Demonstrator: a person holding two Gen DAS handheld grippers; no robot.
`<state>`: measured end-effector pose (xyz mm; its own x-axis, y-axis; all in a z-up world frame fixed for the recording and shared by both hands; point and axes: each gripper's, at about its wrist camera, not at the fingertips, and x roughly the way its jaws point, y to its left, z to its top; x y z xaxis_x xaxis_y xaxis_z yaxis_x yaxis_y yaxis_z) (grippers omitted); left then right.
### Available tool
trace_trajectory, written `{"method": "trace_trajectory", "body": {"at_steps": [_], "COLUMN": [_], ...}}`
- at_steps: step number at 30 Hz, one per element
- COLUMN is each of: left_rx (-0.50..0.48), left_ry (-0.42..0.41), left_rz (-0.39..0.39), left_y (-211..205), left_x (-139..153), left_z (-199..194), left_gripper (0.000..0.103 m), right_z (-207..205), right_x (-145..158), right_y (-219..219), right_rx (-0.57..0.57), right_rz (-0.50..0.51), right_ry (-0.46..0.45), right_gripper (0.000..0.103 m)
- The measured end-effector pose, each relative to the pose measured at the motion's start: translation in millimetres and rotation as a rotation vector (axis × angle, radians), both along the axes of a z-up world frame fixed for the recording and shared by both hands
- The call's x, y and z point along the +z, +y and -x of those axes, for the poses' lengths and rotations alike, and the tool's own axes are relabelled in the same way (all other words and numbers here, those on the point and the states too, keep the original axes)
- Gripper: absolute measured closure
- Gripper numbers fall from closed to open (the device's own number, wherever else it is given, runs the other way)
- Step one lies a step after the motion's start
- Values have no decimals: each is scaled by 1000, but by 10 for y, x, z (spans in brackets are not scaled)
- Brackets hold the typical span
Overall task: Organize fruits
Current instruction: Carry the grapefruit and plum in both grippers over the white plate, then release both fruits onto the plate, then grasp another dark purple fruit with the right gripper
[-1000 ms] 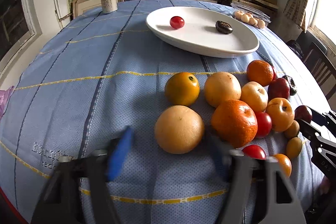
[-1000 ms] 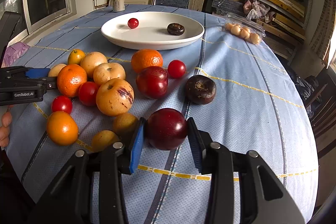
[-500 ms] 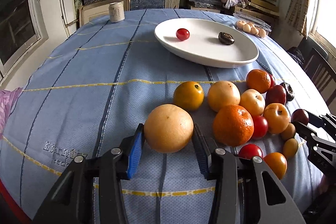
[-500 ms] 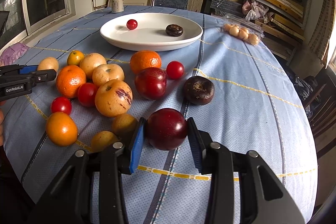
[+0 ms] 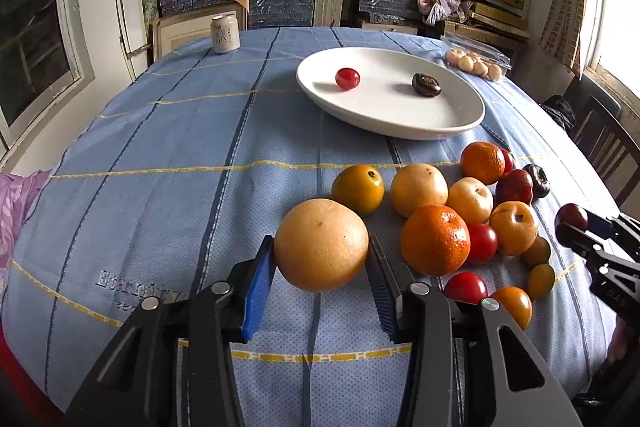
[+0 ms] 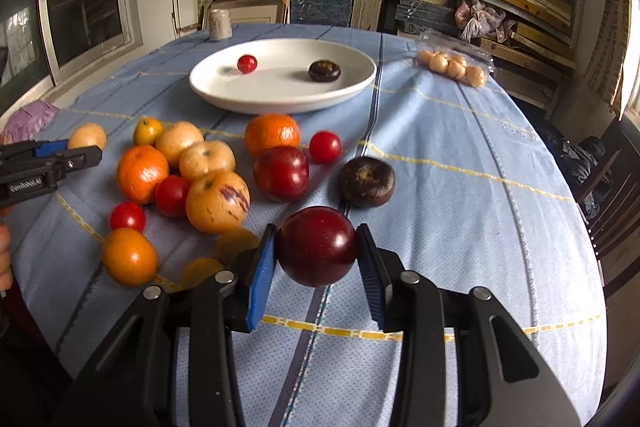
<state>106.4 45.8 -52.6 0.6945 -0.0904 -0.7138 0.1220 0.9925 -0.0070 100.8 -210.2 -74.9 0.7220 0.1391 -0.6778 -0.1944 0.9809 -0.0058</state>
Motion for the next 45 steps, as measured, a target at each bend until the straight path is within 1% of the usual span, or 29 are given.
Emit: {"method": "trace_trajectory", "body": {"at_steps": [7,11,17,20,23,25,28,32,37,43,44,45], "left_rx": [-20,-48,-62,-65,-73,-73,-63,-46,-34,-25,-24,-23], "left_ry": [-29,-39,-56,-55,-50,-38,0,30,73,98,93,87], "left_rz": [2,7,0,-10,-29,-27,-10,-18,-18,-39,-42,-44], "left_y": [-69,-162,-315,-382,-479,-504,-512,-503,-469,-479,-481,-488], "left_x": [197,341,565,634,637,604,506,365,204,74,76,87], "left_z": [-83,-236,-611,-857,-1109,-1259,-1536,-1792,-2012,-2118,-2107,-2089], "left_gripper": [58,58,58,58,57,57,57,57,57,57,56,55], "right_z": [-83,-247,-633,-915,-1182,-1398,-1711,-1979,-2250,-2432,-2437,-2435], "right_x": [392,595,841,905,886,840,730,601,396,208,204,220], "right_y": [-98,-148,-136,-99,-43,7,61,122,171,188,190,189], "right_rx": [18,27,46,54,52,55,48,52,49,53,53,48], "right_rz": [-36,-51,-65,-70,-61,-46,-29,-20,-9,-12,-11,-7], "right_ry": [-40,-53,-62,-51,-29,-11,24,55,103,155,153,143], "right_gripper": [64,64,64,64,64,64,64,64,64,64,60,53]}}
